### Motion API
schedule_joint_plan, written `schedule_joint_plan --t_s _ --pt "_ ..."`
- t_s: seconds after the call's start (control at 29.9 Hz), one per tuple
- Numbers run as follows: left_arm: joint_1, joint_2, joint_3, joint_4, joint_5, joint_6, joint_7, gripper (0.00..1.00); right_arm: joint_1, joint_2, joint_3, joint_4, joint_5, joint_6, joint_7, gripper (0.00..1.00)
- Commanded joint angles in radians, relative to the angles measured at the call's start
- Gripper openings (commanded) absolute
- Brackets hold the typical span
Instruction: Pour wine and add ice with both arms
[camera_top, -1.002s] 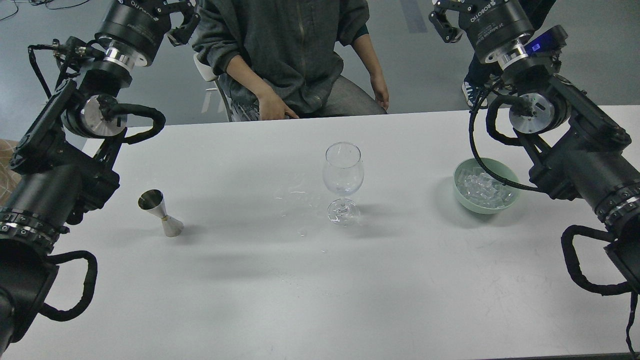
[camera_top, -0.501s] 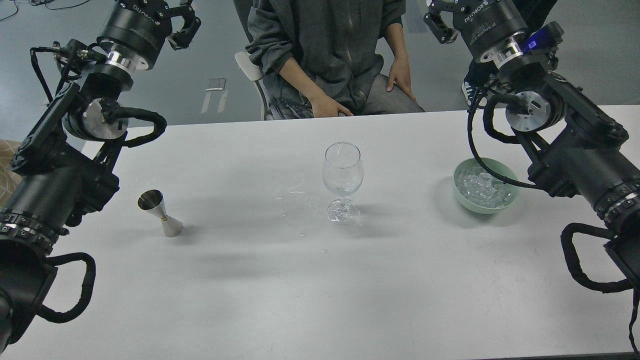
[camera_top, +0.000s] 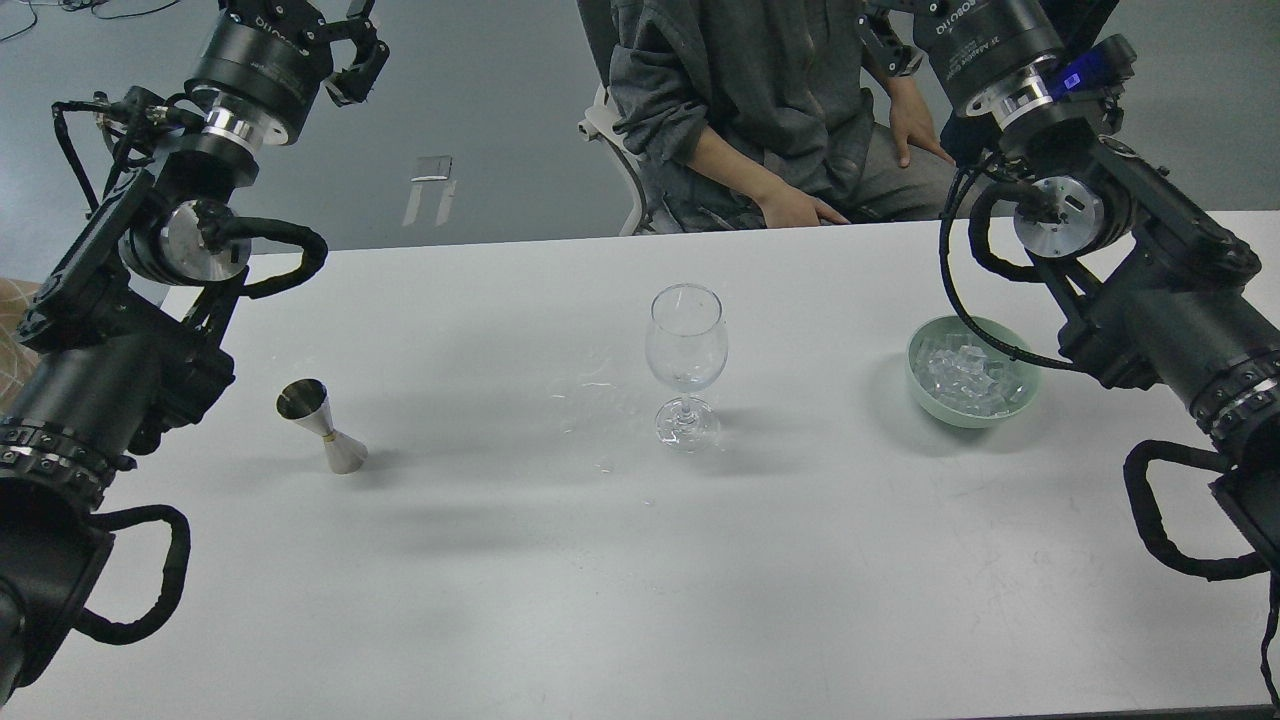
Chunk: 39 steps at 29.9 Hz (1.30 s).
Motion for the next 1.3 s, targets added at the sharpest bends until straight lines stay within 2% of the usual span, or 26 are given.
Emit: schedule_joint_plan --t_s 0.0,0.13,0.33,1.27 --pt "0.000 -0.003 0.015 0.000 0.004 0.004 -0.001 0.99 0.002 0.001 -0.049 0.000 -0.001 -0.006 -0.009 1.00" --pt "-0.003 0.000 0.043 -0.003 0.004 0.006 0.001 0.99 0.028 0.003 -0.094 0.000 -0.001 -0.075 -0.033 1.00" --pt "-0.002 0.000 0.037 -0.011 -0.004 0.007 0.001 0.99 0.032 0.001 -0.100 0.001 0.002 -0.078 -0.067 1.00" --pt "0.000 0.000 0.035 -0.022 -0.010 0.007 0.015 0.98 0.025 -0.010 -0.101 0.004 0.002 -0.062 -0.070 1.00"
